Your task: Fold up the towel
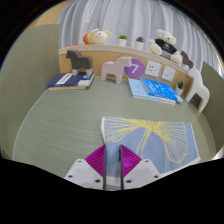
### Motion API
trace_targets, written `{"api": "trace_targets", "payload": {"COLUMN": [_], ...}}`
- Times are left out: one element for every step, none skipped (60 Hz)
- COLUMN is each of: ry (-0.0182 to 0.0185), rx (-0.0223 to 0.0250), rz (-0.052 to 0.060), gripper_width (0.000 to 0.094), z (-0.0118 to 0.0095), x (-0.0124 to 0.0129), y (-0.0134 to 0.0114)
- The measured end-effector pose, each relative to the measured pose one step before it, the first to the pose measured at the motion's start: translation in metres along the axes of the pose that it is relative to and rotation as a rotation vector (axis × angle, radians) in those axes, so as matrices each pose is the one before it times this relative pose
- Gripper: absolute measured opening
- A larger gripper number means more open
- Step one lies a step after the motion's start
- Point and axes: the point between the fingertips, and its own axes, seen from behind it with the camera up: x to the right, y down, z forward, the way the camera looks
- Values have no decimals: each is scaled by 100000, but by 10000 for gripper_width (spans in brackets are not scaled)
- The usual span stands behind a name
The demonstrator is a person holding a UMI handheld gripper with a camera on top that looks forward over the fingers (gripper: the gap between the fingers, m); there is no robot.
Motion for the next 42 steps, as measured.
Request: {"api": "trace_targets", "payload": {"ry": [911,1500,96,-112,-48,-166,-246,-357,-362,-8,-1453,-783,-845,-1076,-1166,-991,-576,341,-316,467,629,786,783,690,594,511,746,329,491,489,433,382,364,349,275,190,-534,-397,-592,-772,-775,-510], "rx": [240,1,34,-104,-358,-543,-829,-652,-665,-712,-47,-371,-164,265,602,737,826,663,1830,1561,1459,1263,1068,888,685,648,429,474,524,430,318,105,29,49,98,351,-371,-320,-761,-1106,-1113,-798], "rz": [-1638,-2047,-2595,-2160,-1335,-348,455,720,395,188,-296,552,1186,1448,1300,1150,916,746,201,180,89,-24,-100,-120,79,269,604,544,647,526,390,257,154,183,367,627,724,778,775,781,742,664], "gripper_width": [116,66,67,67,56,54,54,48,46,46,46,46,48,47,48,47,48,47,48,48,48,48,48,47,47,48,47,47,47,50,50,50,54,57,57,58,67,67,70,86,112,144], "z": [225,135,83,28,26,-7,7,10,-7,-188,6,-19,-109,-181,-270,-325,-397,-308,-687,-571,-577,-563,-553,-525,-471,-483,-338,-449,-344,-274,-202,-153,-89,-30,45,142,154,255,298,305,319,333], "x": [666,259,-95,-42,56,61,27,24,-7,-440,234,-7,-20,-14,16,106,246,212,652,611,735,820,832,914,934,961,913,1065,1028,1082,1079,1073,1063,1073,1030,979,1013,881,796,763,766,825], "y": [-95,-28,8,34,57,63,57,-4,7,-87,104,-38,-102,-214,-320,-391,-436,-680,-467,-650,-628,-614,-555,-505,-484,-446,-577,-373,-333,-265,-221,-156,-66,-40,-6,176,71,265,418,508,514,432]}}
